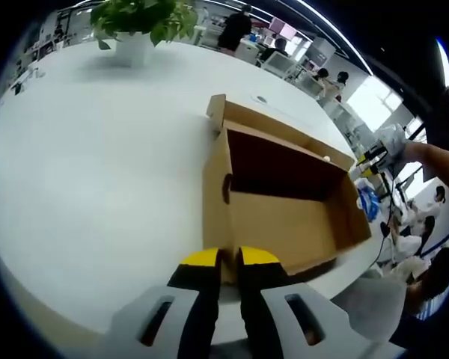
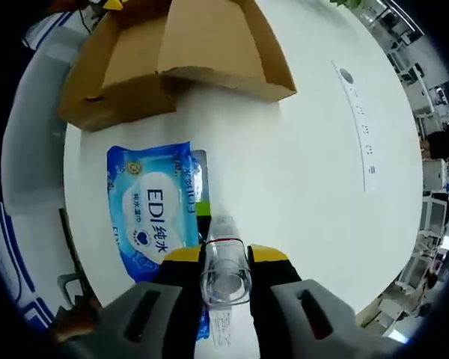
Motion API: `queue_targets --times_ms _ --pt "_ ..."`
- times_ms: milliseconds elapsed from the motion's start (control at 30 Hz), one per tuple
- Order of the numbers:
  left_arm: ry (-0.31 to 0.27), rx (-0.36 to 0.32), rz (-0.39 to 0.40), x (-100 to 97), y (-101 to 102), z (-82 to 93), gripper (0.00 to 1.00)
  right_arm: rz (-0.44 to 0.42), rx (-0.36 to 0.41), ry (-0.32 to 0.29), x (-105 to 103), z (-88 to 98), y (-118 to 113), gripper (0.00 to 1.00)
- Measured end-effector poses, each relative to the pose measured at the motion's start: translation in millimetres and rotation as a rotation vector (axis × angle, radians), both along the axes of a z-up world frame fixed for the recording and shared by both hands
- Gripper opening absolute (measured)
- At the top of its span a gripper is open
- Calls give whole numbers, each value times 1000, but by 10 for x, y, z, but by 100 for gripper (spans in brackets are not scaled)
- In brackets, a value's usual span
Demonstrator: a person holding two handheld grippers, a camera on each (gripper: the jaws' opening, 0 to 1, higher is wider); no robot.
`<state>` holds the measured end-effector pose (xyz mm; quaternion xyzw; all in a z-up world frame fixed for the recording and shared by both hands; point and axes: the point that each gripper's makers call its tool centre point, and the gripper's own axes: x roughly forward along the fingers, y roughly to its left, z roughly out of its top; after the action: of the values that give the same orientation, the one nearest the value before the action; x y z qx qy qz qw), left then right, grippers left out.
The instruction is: Operate the shoe box by opening the lid, removing the specified soft item, and placing it in the target area until the item is outside and the box remains undamaged.
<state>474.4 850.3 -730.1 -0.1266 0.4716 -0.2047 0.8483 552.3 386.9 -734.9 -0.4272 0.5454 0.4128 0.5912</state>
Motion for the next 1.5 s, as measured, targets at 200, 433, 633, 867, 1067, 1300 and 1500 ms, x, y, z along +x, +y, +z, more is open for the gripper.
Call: queue_targets --times_ms 200,433,633,867,1067,1300,1500 --pt "2 2 -5 6 -5 -3 5 6 -1 8 20 -44 -2 20" --pt "-2 6 -6 25 -25 -2 5 20 -6 10 42 -56 -25 20" --pt "-3 10 -8 25 -28 -2 5 16 -8 21 37 -60 -33 20" --pt "-4 15 -7 25 -25 -3 5 5 -7 32 21 -48 -33 21" --pt "-3 13 -8 34 -17 -3 5 2 -5 28 23 -21 -36 23" --pt "-4 12 -6 37 -20 -2 5 -5 7 -1 56 97 5 26" --pt "-4 7 -6 30 -20 -4 5 -12 56 -74 177 315 132 29"
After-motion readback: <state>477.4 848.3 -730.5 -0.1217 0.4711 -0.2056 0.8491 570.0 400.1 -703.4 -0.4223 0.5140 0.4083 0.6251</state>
